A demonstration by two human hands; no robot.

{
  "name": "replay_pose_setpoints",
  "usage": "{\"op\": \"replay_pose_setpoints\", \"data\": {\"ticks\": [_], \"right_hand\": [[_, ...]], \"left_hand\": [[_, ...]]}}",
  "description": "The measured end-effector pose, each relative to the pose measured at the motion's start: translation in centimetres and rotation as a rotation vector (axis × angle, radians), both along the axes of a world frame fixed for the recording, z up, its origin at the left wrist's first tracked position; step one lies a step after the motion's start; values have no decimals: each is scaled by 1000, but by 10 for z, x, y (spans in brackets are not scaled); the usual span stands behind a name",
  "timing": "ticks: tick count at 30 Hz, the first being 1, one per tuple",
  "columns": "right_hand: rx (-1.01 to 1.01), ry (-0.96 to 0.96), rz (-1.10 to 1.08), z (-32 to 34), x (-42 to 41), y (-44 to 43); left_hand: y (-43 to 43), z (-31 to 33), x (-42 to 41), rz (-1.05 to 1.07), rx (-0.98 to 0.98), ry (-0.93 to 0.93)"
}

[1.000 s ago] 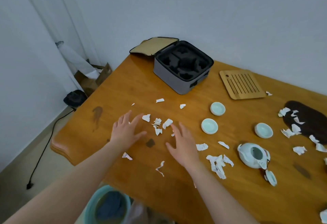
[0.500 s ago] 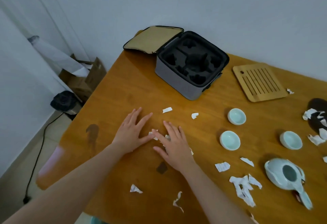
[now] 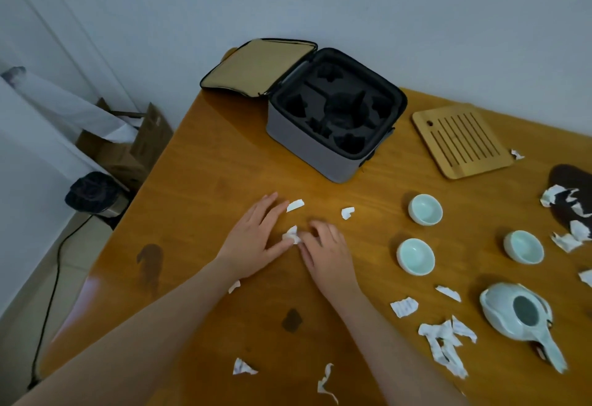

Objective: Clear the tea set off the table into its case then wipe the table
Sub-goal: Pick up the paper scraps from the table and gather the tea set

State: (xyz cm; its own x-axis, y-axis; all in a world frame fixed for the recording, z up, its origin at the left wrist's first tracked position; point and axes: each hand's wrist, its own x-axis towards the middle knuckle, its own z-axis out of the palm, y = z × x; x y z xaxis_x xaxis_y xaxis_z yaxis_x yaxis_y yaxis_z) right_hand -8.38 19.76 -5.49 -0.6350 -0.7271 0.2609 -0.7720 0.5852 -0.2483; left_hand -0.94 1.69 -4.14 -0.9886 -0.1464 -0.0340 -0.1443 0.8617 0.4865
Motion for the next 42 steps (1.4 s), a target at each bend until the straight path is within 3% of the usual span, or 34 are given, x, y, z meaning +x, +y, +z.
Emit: {"op": "replay_pose_setpoints", "data": {"ticks": [9,14,21,25,31,33,38,42], "right_hand": [[-97,-149,-337,17,-11,35],[146,-173,-271,4,-2,44],[136,-136,-193,-2,-26,14],[44,8,-188,-6,-35,2],[23,89,-166,-4,-36,-2],[27,126,-164,-4,-35,0],[43,75,-139,0,-35,-1],[-139,-270,-269,20,-38,2]], "left_hand": [[17,-10,-35,-207,-207,18],[30,-16,-48,-102,-214,134],[18,-18,-50,29,-231,319],[3,-13,-49,-20,-232,238],[-22,18,-23,312,-10,117],[-27,27,-1,347,-22,50],[-12,38,59,248,-396,-270],[14,29,89,110,-637,-293]]}}
